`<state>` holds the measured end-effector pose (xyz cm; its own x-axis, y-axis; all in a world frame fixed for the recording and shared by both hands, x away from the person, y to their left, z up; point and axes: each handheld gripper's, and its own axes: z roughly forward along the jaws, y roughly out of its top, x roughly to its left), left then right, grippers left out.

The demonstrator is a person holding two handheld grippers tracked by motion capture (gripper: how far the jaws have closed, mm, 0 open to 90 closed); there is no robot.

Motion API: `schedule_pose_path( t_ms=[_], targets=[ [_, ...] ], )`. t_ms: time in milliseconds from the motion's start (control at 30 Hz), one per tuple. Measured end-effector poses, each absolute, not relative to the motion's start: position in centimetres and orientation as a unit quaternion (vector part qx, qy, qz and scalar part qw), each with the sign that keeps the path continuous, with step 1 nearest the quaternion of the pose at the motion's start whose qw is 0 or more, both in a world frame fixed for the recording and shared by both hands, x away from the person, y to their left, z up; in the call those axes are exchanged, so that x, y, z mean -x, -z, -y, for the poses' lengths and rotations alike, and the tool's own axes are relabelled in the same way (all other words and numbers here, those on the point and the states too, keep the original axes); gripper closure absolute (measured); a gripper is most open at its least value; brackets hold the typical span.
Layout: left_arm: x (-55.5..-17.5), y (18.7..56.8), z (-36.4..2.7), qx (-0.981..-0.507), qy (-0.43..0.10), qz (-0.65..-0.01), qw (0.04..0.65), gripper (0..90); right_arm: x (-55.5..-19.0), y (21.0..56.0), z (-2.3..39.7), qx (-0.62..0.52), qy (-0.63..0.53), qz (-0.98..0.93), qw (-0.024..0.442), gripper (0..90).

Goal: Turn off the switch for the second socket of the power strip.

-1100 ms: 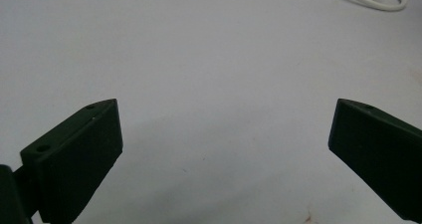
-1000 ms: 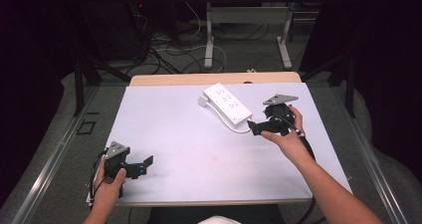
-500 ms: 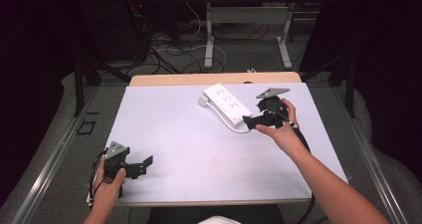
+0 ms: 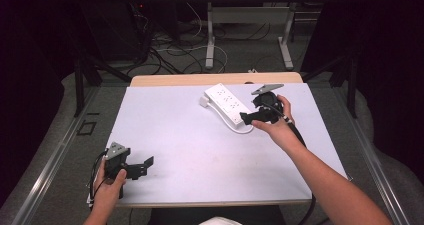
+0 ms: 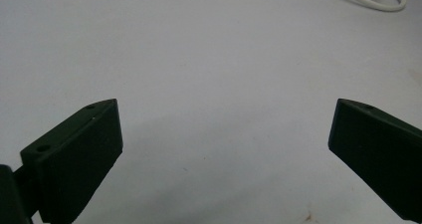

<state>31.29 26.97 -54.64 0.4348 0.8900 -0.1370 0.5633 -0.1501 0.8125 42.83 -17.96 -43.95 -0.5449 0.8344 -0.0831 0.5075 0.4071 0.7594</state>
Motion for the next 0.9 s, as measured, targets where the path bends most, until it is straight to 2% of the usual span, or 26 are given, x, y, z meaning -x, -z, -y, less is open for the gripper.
schedule_pose_path(
  t_ms=[700, 900],
  targets=[
    [-31.3, 54.6, -27.0, -0.734, -0.192, -0.494, 0.424, 0.5, -45.4, 44.3, 16.5, -0.420, -0.342, -0.808, 0.232, 17.2],
    [-31.3, 54.7, -27.0, -0.734, -0.192, -0.494, 0.424, 0.5, -46.1, 44.5, 16.3, -0.419, -0.353, -0.803, 0.237, 24.7]
  ],
)
